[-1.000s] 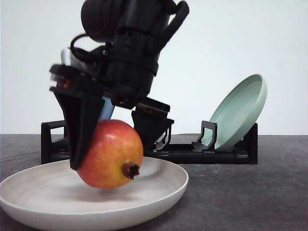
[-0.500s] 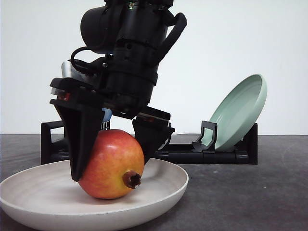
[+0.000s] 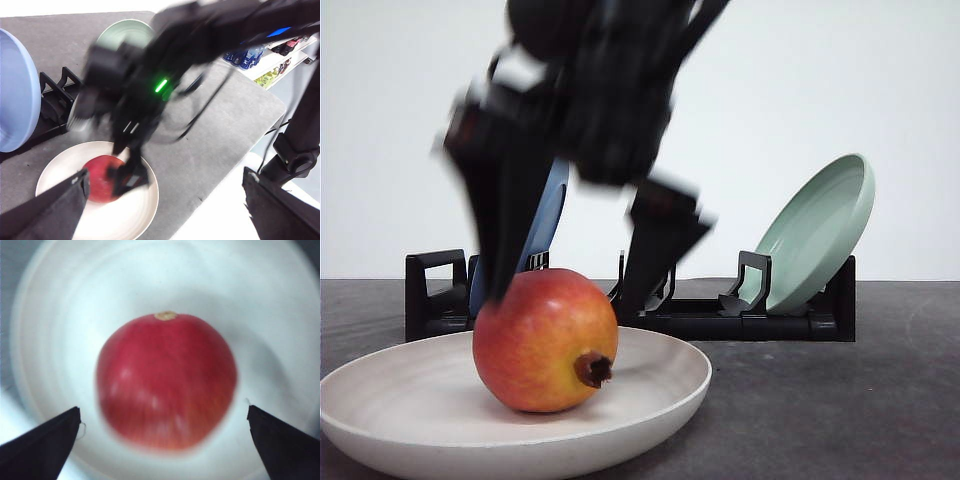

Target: Place pomegranate in white plate

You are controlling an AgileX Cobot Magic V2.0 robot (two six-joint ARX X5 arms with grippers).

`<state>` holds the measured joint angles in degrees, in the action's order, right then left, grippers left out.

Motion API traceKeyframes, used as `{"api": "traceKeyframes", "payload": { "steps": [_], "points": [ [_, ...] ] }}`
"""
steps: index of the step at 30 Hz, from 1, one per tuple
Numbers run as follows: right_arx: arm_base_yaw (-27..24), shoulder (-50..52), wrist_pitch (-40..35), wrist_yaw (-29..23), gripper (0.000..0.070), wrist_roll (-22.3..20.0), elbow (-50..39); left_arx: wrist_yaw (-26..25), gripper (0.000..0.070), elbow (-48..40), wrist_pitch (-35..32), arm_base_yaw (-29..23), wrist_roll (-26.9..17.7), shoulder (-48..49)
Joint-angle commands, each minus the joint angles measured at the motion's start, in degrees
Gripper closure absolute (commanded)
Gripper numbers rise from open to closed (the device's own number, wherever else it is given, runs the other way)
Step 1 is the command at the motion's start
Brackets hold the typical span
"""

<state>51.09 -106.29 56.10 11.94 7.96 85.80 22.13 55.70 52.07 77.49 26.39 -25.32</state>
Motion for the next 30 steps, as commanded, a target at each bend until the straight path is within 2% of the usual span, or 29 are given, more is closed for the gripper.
{"api": "traceKeyframes", "payload": {
  "steps": [1, 8, 13, 18, 21, 27, 30],
  "points": [
    [-0.21, 4.32, 2.61, -0.04, 0.0000, -0.73, 1.44, -0.11, 0.0107, 1.05, -0.48, 0.79, 0.03, -0.11],
    [-3.23, 22.14, 13.85, -1.50, 0.0000, -2.46, 1.26, -0.09, 0.0107, 1.03, -0.59, 0.79, 0.04, -0.11],
    [-4.01, 35.78, 14.22, -1.77, 0.0000, -2.46, -0.01, -0.09, 0.0107, 1.04, -0.63, 0.79, -0.11, -0.11],
    [-4.04, 49.65, 10.83, -5.10, 0.0000, -1.82, -4.14, 1.56, 0.0107, 1.04, -0.65, 0.79, -1.24, -0.11],
    [-4.02, 57.96, 7.20, -7.36, 0.0000, 1.12, -9.35, 2.67, 0.0107, 1.04, -0.69, 0.79, -3.00, -0.11],
    [-4.02, 73.45, -5.87, -11.08, 0.0000, 7.94, -25.18, 5.25, 0.0107, 1.03, -1.07, 0.79, -4.28, -0.14],
    [-4.02, 78.26, -11.88, -11.11, 0.0000, 9.07, -31.91, 5.32, 0.0107, 1.03, -1.07, 0.79, -6.84, -0.15]
  ]
}}
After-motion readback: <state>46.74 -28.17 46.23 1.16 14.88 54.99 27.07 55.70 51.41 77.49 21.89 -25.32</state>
